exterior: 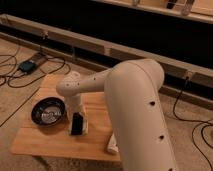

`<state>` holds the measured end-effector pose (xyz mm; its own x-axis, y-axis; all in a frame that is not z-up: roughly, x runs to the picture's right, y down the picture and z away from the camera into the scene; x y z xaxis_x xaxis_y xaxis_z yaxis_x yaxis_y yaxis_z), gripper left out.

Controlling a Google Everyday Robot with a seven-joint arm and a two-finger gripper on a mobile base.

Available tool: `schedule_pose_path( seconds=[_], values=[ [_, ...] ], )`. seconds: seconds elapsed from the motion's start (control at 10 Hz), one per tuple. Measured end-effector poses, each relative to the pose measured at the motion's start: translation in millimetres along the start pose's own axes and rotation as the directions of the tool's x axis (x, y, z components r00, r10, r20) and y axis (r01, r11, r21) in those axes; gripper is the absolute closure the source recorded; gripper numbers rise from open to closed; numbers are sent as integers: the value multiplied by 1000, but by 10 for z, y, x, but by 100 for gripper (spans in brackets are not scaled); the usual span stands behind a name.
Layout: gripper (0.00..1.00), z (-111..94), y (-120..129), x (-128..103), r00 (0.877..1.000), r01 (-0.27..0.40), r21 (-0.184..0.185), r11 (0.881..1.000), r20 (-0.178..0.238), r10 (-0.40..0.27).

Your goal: Place the eraser on the white sponge

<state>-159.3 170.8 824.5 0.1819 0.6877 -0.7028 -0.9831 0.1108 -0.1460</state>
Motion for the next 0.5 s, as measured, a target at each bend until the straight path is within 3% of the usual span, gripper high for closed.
schedule_pose_path(
  seconds=[0.3,0.5],
  values=[
    [20,-2,-91,-15,1000,-9,5,1000,2,9],
    [20,-130,-210,-131,999,-26,27,999,46,25]
  ],
)
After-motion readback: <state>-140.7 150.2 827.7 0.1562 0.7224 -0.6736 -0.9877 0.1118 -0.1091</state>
